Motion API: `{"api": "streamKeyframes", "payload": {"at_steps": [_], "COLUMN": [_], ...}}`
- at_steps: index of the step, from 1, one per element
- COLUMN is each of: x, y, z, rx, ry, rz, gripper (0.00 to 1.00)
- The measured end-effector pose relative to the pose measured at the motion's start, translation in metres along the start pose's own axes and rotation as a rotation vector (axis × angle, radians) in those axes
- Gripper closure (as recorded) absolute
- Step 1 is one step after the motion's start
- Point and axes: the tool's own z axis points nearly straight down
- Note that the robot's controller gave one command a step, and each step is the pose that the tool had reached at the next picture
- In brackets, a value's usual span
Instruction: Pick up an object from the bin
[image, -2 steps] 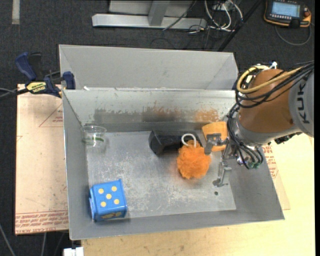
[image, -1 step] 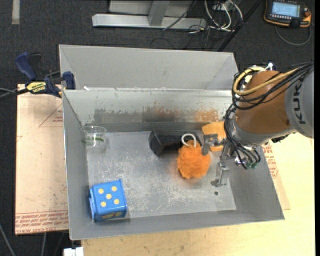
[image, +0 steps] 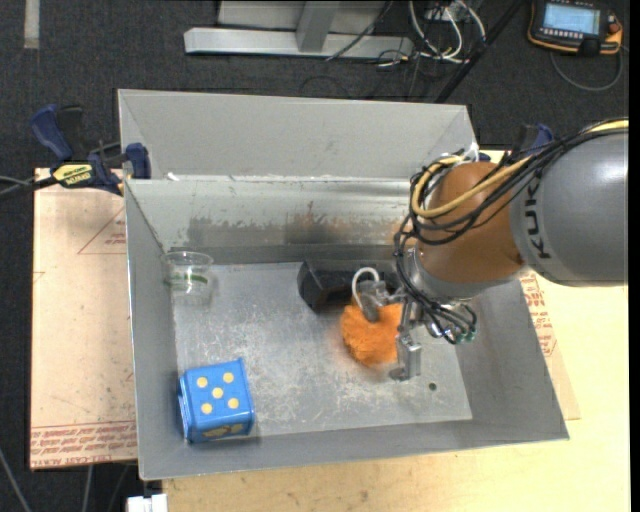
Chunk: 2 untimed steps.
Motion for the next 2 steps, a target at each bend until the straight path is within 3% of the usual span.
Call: {"api": "streamKeyframes", "payload": {"at_steps": [1,2], "x": [-0.014,-0.014], "y": [-0.0117,-0.0116], "z": [0.0313,0.0313], "rx": [-0.004,-0.004], "ry": [0.001,0.001], "rz": [-0.107,-0.107], "gripper": [1.0,1.0]}}
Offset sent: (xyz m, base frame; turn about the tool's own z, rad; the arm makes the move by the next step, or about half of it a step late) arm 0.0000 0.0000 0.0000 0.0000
